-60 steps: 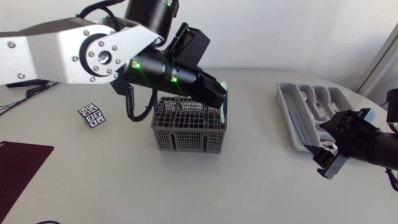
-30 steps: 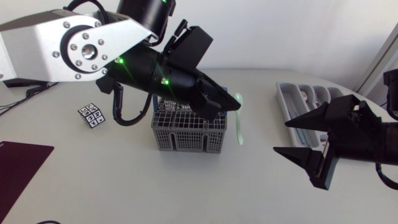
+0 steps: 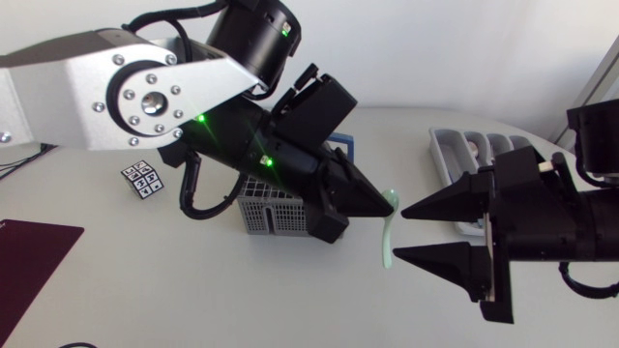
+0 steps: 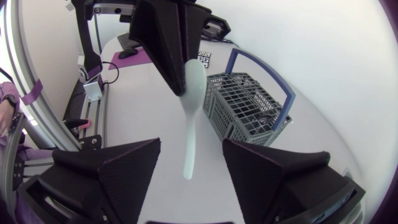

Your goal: Transfer all utensils from the basket to the drawer tray.

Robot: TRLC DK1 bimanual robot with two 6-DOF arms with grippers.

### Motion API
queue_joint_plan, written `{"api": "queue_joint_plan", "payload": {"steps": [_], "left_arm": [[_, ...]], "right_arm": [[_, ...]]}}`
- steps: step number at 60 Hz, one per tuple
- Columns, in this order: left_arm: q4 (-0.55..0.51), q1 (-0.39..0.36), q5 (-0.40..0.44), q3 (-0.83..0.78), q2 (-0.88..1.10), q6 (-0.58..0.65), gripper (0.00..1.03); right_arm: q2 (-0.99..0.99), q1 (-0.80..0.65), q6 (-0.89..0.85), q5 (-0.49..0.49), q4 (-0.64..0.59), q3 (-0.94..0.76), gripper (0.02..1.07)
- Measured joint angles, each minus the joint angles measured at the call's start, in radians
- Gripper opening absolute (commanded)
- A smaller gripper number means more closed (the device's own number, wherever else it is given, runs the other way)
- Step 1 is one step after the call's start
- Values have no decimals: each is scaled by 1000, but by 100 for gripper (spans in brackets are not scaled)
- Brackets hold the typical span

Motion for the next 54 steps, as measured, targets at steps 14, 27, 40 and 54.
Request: {"api": "queue_joint_plan", "payload": {"steps": [14, 27, 40, 54], "left_arm": [[-2, -8, 25, -1, 1, 0, 3], [-3, -10, 26, -2, 1, 0, 3], [-6, -11, 26, -5, 1, 3, 3], [-9, -11, 26, -6, 1, 4, 43]], "right_arm": [[16, 49, 36, -7, 27, 0, 41], [47, 50, 50, -15, 47, 0, 28], [51, 50, 50, -29, 47, 0, 11], [65, 50, 50, -48, 46, 0, 8]]}}
